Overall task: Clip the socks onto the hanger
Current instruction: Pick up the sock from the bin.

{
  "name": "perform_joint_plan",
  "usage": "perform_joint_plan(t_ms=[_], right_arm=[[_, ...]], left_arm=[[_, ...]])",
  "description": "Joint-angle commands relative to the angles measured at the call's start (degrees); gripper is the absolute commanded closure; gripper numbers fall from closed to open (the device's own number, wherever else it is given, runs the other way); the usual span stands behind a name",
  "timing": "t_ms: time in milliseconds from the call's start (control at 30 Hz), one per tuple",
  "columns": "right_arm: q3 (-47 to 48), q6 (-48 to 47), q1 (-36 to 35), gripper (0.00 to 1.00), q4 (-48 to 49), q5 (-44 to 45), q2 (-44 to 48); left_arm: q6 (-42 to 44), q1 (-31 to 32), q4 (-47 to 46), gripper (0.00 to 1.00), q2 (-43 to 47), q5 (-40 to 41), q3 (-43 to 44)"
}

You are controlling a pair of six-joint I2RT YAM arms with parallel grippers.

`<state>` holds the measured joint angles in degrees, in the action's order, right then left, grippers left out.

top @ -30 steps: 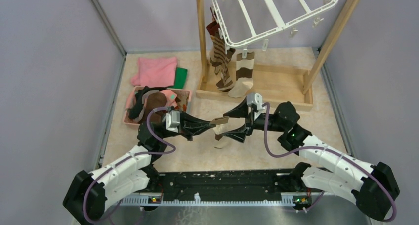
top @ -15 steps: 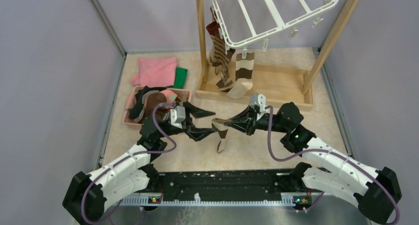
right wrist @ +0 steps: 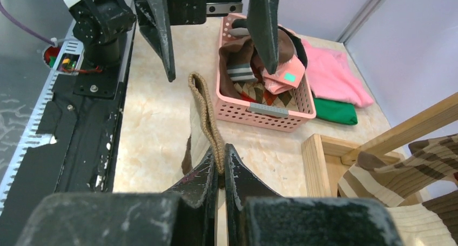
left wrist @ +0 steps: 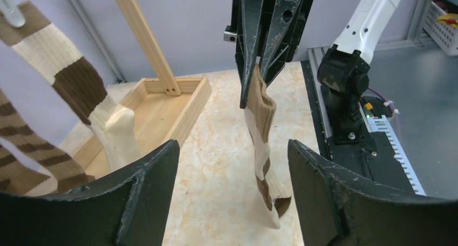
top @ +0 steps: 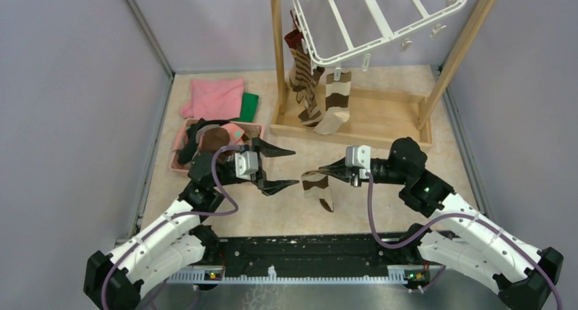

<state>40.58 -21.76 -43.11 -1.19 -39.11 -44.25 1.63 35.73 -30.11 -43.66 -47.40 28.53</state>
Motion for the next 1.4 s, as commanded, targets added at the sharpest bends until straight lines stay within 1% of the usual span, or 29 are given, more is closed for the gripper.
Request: perform_joint_plan(t_ms=[0, 67, 133, 233, 400, 433, 467, 567, 667, 733, 767, 800, 833, 900, 967, 1000, 1033, 1067, 1133, 1200, 1233, 1300, 1367], right_arm=[[1.5, -4.0, -0.5, 1.00, -1.1, -1.5, 0.6], [1.6, -4.0, -0.5, 1.00, -0.6, -1.9, 0.5], [1.8, -4.1, -0.5, 1.00, -0.6, -2.3, 0.5], [2.1, -4.3, -0.6, 1.00, -0.9, -2.3, 0.5], [2.1, -4.4, -0.5, 1.00, -0.4, -2.4, 0.5], [2.1, -4.4, -0.6, 1.00, -0.3, -2.3, 0.4], [2.1, -4.3, -0.5, 1.00, -0.3, -2.4, 0.4], [2.0, -4.1, -0.5, 1.00, 0.3, -2.7, 0.6], [2.1, -4.1, -0.5, 1.00, 0.4, -2.9, 0.8], [2.2, -3.9, -0.6, 1.00, 0.5, -2.4, 1.1], [2.2, -3.6, -0.5, 0.98, 0.6, -1.7, 1.3], [2.2, -2.9, -0.6, 0.88, 0.7, -0.3, 1.8], [2.0, -2.1, -0.5, 0.74, 0.8, 1.6, 2.7], [0.4, -0.5, -0.4, 0.43, 5.0, 7.1, 5.7], [-1.4, 0.5, -0.3, 0.20, 10.2, 13.4, 10.6], [-2.0, 0.6, -0.2, 0.13, 12.1, 17.4, 12.4], [-2.2, 0.6, 0.2, 0.08, 13.8, 20.0, 13.7], [-2.1, 0.7, 0.6, 0.06, 15.0, 22.3, 14.3], [-0.8, 0.8, 1.9, 0.06, 16.5, 25.2, 14.1], [0.7, 1.9, 4.1, 0.06, 18.1, 25.7, 12.7], [1.6, 2.9, 6.0, 0.06, 19.1, 24.8, 11.8], [3.1, 7.3, 12.9, 0.06, 21.9, 20.5, 9.6], [4.0, 18.4, 22.5, 0.09, 27.6, 13.2, 6.4]], left_arm=[[-2.4, 0.7, -4.9, 0.28, -4.4, -6.8, 4.3], [-5.9, 1.8, -9.0, 0.33, -6.8, -7.3, 4.2], [-5.3, 3.4, -8.3, 0.35, -8.5, -5.7, 4.9], [-3.2, 5.0, -5.9, 0.42, -9.7, -3.6, 6.2], [-3.0, 6.6, -7.3, 0.45, -10.2, -4.1, 6.2], [-3.0, 6.8, -7.2, 0.48, -10.5, -4.3, 6.3], [-3.0, 7.0, -7.0, 0.54, -10.8, -4.3, 6.5], [-1.4, 7.5, -4.1, 0.75, -11.6, -4.2, 7.5], [1.8, 7.6, 1.0, 1.00, -11.5, -2.3, 9.0], [2.9, 7.6, 1.6, 1.00, -10.3, 0.0, 9.0], [3.0, 7.6, 0.7, 1.00, -9.4, 1.2, 8.5], [2.7, 7.6, -0.7, 1.00, -8.4, 2.4, 7.9], [2.3, 7.6, -2.4, 1.00, -7.4, 3.5, 7.2], [0.5, 7.6, -6.2, 1.00, -5.9, 5.7, 6.1], [-1.4, 7.7, -9.1, 1.00, -5.7, 6.7, 5.8], [-3.0, 7.8, -10.6, 1.00, -5.9, 7.3, 5.3], [-4.1, 7.8, -12.3, 1.00, -6.2, 7.8, 4.7], [-4.6, 7.8, -13.8, 1.00, -6.7, 8.2, 4.2], [-5.2, 7.8, -16.4, 1.00, -8.0, 7.7, 3.6], [-4.9, 7.8, -16.8, 1.00, -9.3, 6.0, 4.1], [-4.8, 7.8, -16.8, 1.00, -9.8, 5.2, 4.3], [-4.5, 7.8, -16.6, 1.00, -10.0, 4.5, 4.3], [-4.2, 7.8, -14.7, 1.00, -9.0, 5.0, 4.3]])
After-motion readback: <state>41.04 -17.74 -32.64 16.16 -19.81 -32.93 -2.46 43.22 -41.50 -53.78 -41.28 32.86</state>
